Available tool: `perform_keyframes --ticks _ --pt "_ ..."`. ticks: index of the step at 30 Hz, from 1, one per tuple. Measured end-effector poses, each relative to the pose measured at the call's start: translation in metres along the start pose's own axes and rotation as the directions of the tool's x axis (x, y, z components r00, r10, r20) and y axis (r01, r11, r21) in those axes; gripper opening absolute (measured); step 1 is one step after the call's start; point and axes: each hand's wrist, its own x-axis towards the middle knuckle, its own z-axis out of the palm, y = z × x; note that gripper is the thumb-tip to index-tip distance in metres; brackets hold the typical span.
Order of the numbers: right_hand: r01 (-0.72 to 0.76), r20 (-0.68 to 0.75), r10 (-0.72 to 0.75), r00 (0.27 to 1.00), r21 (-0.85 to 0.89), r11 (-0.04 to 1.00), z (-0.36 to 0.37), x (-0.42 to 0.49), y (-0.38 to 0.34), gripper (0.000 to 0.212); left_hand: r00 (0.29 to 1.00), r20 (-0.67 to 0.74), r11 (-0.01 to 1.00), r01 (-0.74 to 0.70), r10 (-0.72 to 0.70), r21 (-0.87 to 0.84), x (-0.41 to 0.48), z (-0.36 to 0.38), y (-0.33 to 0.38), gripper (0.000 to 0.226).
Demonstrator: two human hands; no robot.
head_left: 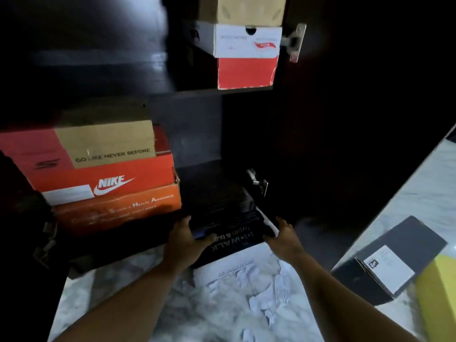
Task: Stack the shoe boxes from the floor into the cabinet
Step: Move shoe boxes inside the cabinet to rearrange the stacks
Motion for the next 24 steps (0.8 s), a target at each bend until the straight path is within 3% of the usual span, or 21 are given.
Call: perform_keyframes --ticks 2,6,11,19,22,24 --pt "0.001 -0.009 -0.001 1.0 -0.018 1.0 0.011 0.003 0.018 0.077 0.997 0.051 0.995 0.06 -0.056 -0.079 -0.007 0.019 -0.031 0.099" --pt "-0.021 -0.012 0.021 1.0 -0.002 1.0 0.028 0.016 0.037 0.076 0.993 0.115 0.963 0.047 -0.017 -0.265 -0.016 0.043 -0.07 0.1" --pt "-0.005 -0.037 0.007 0.999 0.043 0.999 0.039 0.024 0.05 0.079 0.97 0.206 0.969 0.167 -0.128 -0.183 -0.023 0.05 -0.085 0.093" --pt "0.107 -0.055 -0.1 0.993 0.158 0.982 0.007 0.005 0.021 0.093 0.993 0.095 0.948 0.09 -0.063 -0.305 -0.031 0.014 -0.052 0.11" --pt "0.146 -0.093 -0.134 0.987 0.138 0.98 -0.012 -0.019 -0.007 0.112 0.998 0.056 0.942 0.03 -0.011 -0.335 -0.038 -0.021 -0.019 0.099" --pt "0.164 -0.117 -0.147 0.982 0.149 0.975 -0.029 -0.035 -0.027 0.117 1.0 0.024 0.944 -0.006 0.014 -0.33 -0.046 -0.046 0.009 0.113"
